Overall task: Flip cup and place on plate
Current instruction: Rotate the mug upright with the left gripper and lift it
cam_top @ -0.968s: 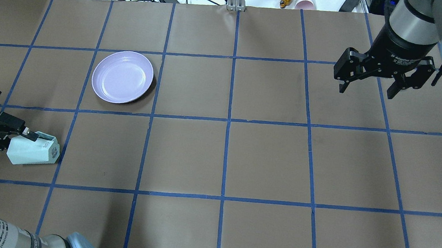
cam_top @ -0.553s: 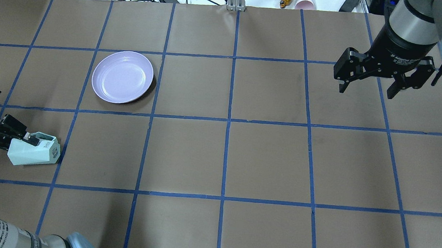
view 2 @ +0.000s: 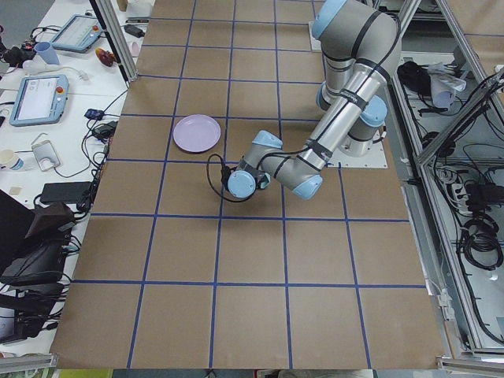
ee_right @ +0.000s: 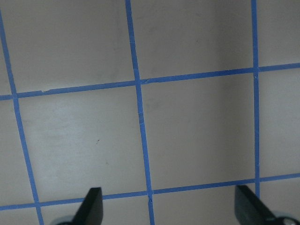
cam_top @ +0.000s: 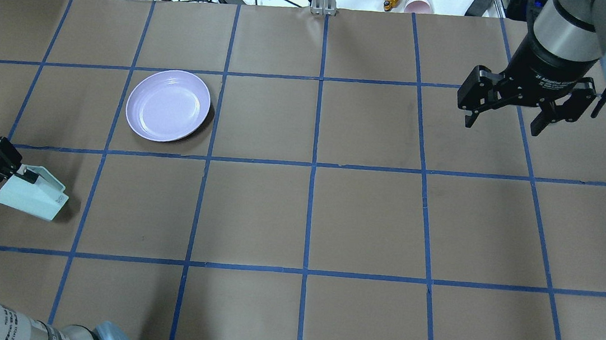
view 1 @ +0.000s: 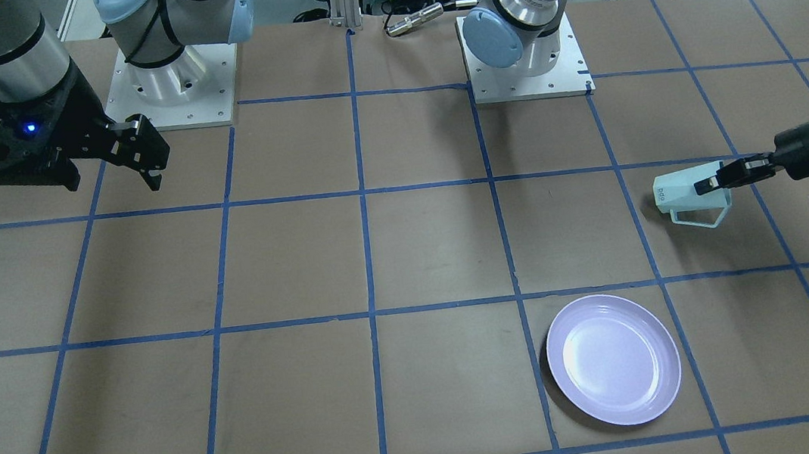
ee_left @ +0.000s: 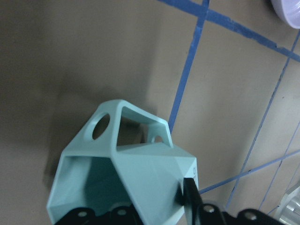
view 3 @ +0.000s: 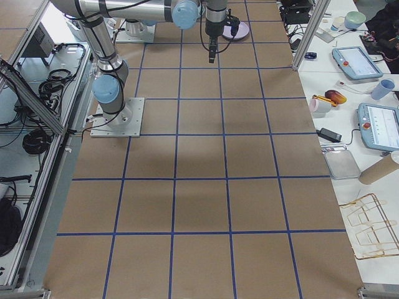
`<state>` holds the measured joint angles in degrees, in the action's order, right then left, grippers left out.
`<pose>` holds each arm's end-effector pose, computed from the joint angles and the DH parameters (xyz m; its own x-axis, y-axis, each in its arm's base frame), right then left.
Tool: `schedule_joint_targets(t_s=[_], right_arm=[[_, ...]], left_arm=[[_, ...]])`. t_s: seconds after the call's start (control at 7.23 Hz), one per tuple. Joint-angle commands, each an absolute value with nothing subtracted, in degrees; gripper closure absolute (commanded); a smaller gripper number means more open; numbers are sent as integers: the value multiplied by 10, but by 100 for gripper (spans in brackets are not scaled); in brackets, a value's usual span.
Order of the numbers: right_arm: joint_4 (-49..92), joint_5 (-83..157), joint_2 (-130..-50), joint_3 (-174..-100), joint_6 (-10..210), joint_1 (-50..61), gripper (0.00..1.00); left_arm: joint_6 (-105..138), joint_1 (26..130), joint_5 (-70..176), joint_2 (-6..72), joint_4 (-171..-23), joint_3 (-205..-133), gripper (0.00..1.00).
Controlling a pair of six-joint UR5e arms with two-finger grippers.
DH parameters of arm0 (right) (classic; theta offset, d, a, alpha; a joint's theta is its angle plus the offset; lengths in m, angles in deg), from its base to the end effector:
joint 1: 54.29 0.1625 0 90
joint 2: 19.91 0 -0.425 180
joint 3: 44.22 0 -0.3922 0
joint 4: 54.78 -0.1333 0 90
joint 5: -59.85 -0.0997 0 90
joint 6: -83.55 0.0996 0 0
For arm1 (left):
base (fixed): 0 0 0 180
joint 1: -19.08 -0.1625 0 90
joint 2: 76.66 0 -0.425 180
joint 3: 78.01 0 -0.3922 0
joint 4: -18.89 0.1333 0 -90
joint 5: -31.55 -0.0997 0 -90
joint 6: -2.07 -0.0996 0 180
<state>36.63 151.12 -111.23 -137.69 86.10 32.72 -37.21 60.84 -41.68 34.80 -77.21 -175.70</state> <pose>0.1058 -0.4867 0.4718 -0.9951 0.0962 0.0227 0.0965 0.9953 0.0119 0.2832 -0.4701 0.2316 -0.7831 -0.2944 0.5478 -0.1464 0.9434 0.2976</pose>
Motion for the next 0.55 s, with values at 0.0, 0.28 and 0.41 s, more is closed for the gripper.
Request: schedule_joint_targets(t_s=[0.0,0.28,0.41], right_arm=[[366,1511,-1112,-1377,861,327,0],[366,1512,-1112,-1377,861,327,0],[366,1511,-1112,-1377,861,327,0]], left_arm=[[-292,635,-425,333,-810,-1709,100],[-261,668,-472,309,-808,-1671,100],[-236,709,-510,297,-807,-1626,100]])
